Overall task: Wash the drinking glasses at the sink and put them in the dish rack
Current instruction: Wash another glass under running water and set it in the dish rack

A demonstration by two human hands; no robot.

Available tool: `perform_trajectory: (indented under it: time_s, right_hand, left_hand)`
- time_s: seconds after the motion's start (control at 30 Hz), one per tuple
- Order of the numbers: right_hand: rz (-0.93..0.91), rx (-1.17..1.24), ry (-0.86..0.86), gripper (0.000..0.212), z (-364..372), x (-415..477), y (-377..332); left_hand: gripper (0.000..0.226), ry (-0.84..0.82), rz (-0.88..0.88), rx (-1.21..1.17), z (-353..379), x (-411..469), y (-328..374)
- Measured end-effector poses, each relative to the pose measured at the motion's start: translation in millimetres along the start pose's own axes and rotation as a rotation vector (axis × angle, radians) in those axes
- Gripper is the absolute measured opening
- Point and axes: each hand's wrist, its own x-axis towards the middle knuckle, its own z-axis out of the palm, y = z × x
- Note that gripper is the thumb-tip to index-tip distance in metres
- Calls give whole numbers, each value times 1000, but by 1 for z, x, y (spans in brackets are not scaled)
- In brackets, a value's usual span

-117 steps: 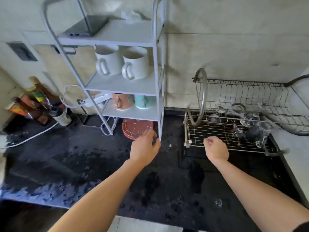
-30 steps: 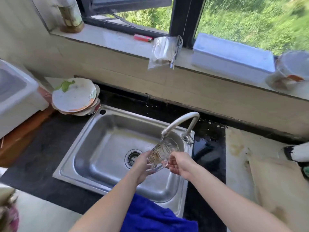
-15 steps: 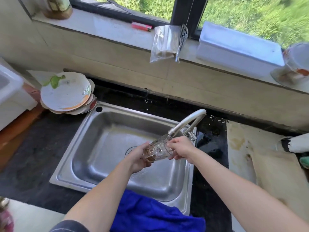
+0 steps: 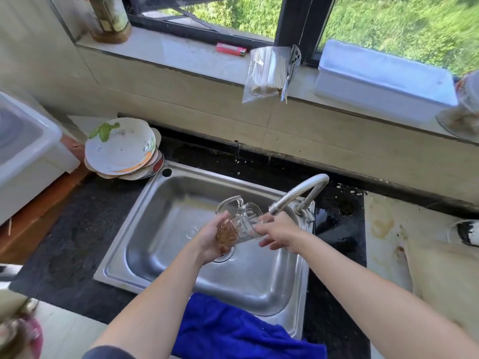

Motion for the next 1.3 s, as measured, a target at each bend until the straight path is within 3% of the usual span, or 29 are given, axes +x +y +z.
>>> perform_trajectory:
  time_s: [0.1,0.23,0.3,0.4,0.5,0.63,0.8,0.9,0.97,1.07,1.3]
  right_hand:
    - [-119,5,125,20,-5,1,-6]
    - [-60,37,55,13,-3,-5,-3]
    - [-79,-101,65,12,-5,-3,0]
    - [-219,-276,239,21,-11,0,-1]
    - [-259,-178,221,12,-10,-1,-3]
    - [-145,-57,148,15,-6,-5,-4]
    - [-116,-269,137,21,-13,-8,-10]
    - [-153,-96,115,10,-11,-5,-12]
    - [-145,-24,69,5,-8,-6,-9]
    - [-58,18,21,12,-6,-10,-2]
    - [-136,-94,75,20,-18,-6,-5]
  left_hand:
    - [33,-43,-34,-17,5,-3,2]
    - [26,-51,33,-164,11,-4,3]
    - [25,-48,18,-104,13,-5,2]
    - [30,-85,-55,28,12,-5,3]
    - [34,-120,-65,-21,10,-6,4]
    - [34,-60,35,-155,8,-6,-1]
    - [47,-2,-36,-2,4,-5,-2]
    - [58,8,-87,176,4,-3,-3]
    - [58,-18,-82,109,4,-3,-4]
    - [40,-40,-24,-82,6,-7,-3]
    - [48,-102,-149,108,10,-13,-2]
